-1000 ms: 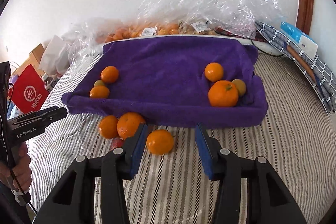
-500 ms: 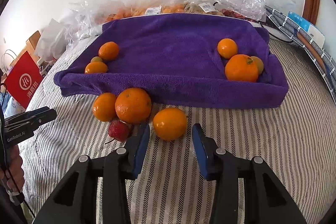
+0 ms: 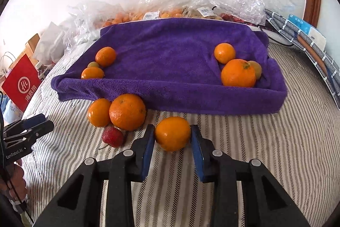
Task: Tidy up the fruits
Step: 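Grasp an orange with the right tool while the left tool grasps another orange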
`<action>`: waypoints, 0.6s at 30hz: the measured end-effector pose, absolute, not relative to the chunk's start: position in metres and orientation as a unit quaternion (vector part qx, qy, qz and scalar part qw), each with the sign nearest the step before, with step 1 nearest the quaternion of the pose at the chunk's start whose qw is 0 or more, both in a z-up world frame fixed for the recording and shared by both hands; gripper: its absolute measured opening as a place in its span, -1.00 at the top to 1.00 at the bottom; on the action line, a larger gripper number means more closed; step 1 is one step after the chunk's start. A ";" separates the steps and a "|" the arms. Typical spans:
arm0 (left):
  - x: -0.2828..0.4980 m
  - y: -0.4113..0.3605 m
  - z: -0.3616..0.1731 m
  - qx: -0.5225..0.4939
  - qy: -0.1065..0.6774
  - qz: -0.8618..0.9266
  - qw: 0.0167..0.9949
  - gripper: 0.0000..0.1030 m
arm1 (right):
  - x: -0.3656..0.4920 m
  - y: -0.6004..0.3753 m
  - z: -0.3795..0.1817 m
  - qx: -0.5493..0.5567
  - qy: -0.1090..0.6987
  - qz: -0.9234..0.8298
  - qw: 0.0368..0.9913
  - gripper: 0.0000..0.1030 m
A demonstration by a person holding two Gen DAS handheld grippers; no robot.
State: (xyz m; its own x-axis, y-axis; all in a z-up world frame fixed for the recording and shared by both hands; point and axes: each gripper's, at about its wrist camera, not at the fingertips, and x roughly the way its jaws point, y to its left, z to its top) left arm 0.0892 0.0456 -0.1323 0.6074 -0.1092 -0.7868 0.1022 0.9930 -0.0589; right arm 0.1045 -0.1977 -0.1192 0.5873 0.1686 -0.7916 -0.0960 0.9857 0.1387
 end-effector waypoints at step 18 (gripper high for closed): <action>0.112 -0.034 -0.118 -0.019 0.426 -0.153 0.891 0.12 | 0.062 -0.263 -0.125 0.069 0.445 0.043 0.892 0.35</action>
